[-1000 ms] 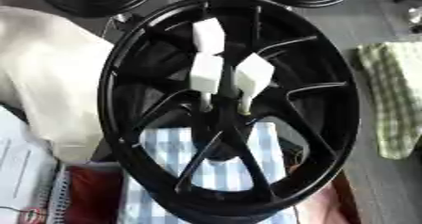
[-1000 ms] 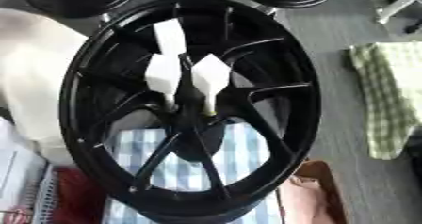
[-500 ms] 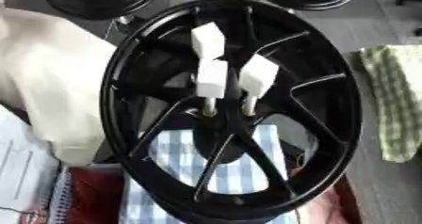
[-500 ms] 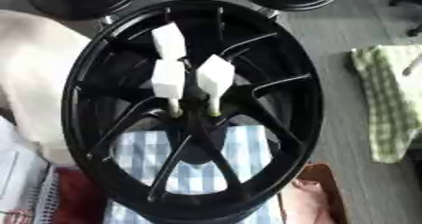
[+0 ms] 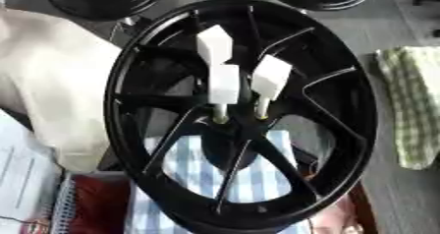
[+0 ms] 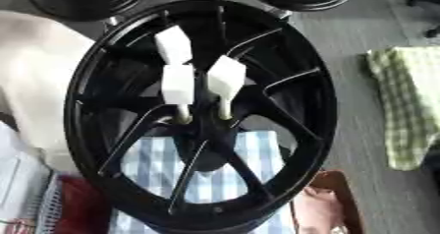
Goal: Pull the pin out of the wheel hub.
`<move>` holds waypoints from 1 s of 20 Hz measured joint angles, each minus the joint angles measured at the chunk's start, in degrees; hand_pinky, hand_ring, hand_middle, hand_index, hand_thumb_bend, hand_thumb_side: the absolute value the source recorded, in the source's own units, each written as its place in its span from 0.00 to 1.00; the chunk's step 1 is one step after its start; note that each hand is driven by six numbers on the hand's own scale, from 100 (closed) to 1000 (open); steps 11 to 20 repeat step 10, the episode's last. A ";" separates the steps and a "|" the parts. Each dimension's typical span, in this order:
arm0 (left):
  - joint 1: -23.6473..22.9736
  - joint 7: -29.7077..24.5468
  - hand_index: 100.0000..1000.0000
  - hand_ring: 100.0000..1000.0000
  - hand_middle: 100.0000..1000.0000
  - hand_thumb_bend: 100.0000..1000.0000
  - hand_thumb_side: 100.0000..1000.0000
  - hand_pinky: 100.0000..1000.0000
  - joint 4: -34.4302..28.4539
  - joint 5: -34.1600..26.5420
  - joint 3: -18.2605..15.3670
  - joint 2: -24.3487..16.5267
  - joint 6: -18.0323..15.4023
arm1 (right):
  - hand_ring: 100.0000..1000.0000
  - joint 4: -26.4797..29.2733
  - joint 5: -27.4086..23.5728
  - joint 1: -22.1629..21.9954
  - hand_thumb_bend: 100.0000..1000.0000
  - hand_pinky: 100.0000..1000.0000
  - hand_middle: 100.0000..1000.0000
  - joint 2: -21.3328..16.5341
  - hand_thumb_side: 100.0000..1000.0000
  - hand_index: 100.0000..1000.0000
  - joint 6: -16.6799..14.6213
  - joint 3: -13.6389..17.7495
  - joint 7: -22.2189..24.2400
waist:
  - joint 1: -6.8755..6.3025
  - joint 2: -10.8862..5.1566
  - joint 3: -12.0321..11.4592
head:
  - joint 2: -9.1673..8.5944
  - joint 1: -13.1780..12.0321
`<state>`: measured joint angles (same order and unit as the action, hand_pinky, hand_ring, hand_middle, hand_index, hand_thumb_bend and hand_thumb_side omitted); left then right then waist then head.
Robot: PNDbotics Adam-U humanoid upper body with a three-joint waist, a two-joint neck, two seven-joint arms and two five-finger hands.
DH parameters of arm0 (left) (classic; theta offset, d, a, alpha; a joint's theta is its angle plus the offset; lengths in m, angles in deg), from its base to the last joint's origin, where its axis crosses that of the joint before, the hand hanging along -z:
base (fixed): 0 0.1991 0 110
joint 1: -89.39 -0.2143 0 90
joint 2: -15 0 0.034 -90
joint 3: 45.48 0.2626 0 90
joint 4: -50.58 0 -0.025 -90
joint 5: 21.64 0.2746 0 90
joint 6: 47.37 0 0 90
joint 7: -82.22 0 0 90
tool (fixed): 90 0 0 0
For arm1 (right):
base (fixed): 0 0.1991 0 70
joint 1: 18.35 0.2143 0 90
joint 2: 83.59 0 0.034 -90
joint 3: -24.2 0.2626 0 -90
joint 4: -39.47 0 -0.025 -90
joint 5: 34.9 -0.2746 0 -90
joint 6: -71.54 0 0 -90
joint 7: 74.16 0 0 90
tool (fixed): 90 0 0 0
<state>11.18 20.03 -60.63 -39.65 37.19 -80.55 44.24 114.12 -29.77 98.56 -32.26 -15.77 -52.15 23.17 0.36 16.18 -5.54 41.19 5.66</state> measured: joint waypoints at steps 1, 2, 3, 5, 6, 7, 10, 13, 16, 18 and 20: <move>0.00 0.00 0.76 0.71 0.62 0.22 0.68 0.74 0.00 0.00 0.00 0.00 0.00 | 0.67 1.15 -1.14 0.38 0.11 0.82 0.60 0.03 0.35 0.66 0.23 -0.39 -1.01 | 0.02 0.00 -0.07 | -0.01 0.04; 0.00 0.00 0.76 0.71 0.62 0.22 0.68 0.74 0.00 0.00 0.01 0.00 0.00 | 0.66 2.26 -2.15 0.65 0.10 0.81 0.59 0.07 0.35 0.65 0.46 -0.79 -1.94 | 0.06 0.00 -0.12 | -0.03 0.06; 0.00 -0.01 0.76 0.71 0.62 0.22 0.68 0.74 0.00 0.00 0.01 0.00 0.00 | 0.65 3.45 -3.19 0.95 0.10 0.81 0.59 0.21 0.34 0.64 0.67 -1.20 -2.77 | 0.10 0.00 -0.15 | -0.03 0.11; 0.02 -0.01 0.76 0.71 0.62 0.22 0.68 0.74 0.00 0.00 0.02 0.00 0.00 | 0.65 6.21 -5.23 1.55 0.10 0.81 0.58 0.53 0.34 0.64 1.01 -2.16 -4.02 | 0.12 0.00 -0.35 | -0.04 0.29; 0.03 -0.02 0.76 0.71 0.62 0.22 0.68 0.74 -0.01 0.00 0.02 0.00 0.00 | 0.65 7.56 -6.00 1.84 0.10 0.81 0.58 0.62 0.35 0.64 1.21 -2.71 -4.30 | 0.13 0.00 -0.45 | -0.04 0.33; 0.05 -0.03 0.76 0.71 0.62 0.22 0.68 0.74 -0.01 0.00 0.03 0.00 0.01 | 0.65 8.80 -6.60 2.05 0.10 0.81 0.58 0.69 0.35 0.64 1.41 -3.18 -4.42 | 0.16 0.00 -0.47 | -0.04 0.37; 0.15 -0.11 0.76 0.71 0.62 0.22 0.68 0.74 -0.01 0.00 0.05 0.00 0.08 | 0.65 11.66 -7.46 2.76 0.10 0.81 0.58 0.99 0.34 0.64 2.18 -4.37 -4.37 | 0.31 0.00 -0.57 | -0.05 0.52; 0.15 -0.11 0.76 0.71 0.62 0.22 0.68 0.74 -0.01 0.00 0.05 0.00 0.08 | 0.65 11.66 -7.46 2.76 0.10 0.81 0.58 0.99 0.34 0.64 2.18 -4.37 -4.37 | 0.31 0.00 -0.57 | -0.05 0.52; 0.15 -0.11 0.76 0.71 0.62 0.22 0.68 0.74 -0.01 0.00 0.05 0.00 0.08 | 0.65 11.66 -7.46 2.76 0.10 0.81 0.58 0.99 0.34 0.64 2.18 -4.37 -4.37 | 0.31 0.00 -0.57 | -0.05 0.52; 0.15 -0.11 0.76 0.71 0.62 0.22 0.68 0.74 -0.01 0.00 0.05 0.00 0.08 | 0.65 11.66 -7.46 2.76 0.10 0.81 0.58 0.99 0.34 0.64 2.18 -4.37 -4.37 | 0.31 0.00 -0.57 | -0.05 0.52; 0.15 -0.11 0.76 0.71 0.62 0.22 0.68 0.74 -0.01 0.00 0.05 0.00 0.08 | 0.65 11.66 -7.46 2.76 0.10 0.81 0.58 0.99 0.34 0.64 2.18 -4.37 -4.37 | 0.31 0.00 -0.57 | -0.05 0.52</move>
